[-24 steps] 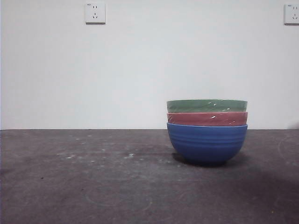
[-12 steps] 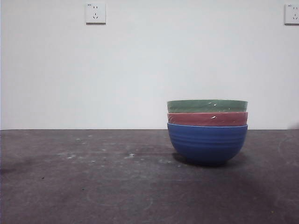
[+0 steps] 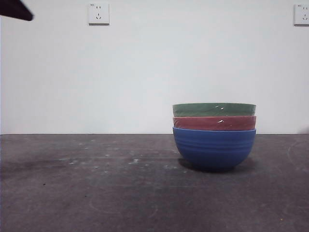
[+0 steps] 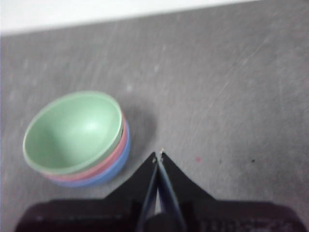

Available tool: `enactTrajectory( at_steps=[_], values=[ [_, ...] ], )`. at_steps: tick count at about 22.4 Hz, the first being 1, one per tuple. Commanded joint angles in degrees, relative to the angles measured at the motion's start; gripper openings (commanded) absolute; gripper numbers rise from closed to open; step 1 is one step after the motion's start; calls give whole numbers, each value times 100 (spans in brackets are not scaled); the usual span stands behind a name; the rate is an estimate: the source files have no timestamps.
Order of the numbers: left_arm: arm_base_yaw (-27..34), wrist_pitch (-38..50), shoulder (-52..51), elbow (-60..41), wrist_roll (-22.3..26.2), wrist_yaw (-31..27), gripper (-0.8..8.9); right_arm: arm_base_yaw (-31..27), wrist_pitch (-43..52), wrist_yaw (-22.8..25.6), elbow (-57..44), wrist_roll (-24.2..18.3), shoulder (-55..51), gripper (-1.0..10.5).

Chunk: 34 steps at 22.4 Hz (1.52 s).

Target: Pick up the green bowl on the top,put the green bowl on the left,pick up the red bowl in the middle,put the red bowl on the right

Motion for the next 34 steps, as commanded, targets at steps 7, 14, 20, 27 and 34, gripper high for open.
enactTrajectory(
  at_steps=[7,14,20,27,34],
  values=[
    [-852,-883,1547,1394,1298,437,74,2,-658,-1231,540,-962,975,43],
    [-1991,-975,2841,2682,1447,-33,262,-2,-638,-1139,540,-868,1211,290],
    [-3200,-2579,4739,4964,2658,-815,262,-31,-577,-861,542,-870,1211,289],
    [-3991,-2719,6033,5530,3357,-1373,261,-260,-570,-872,546,-868,1209,285],
    [-4100,-2583,6548,5530,3615,-1480,251,-264,-570,-890,546,-868,1200,284]
  ],
)
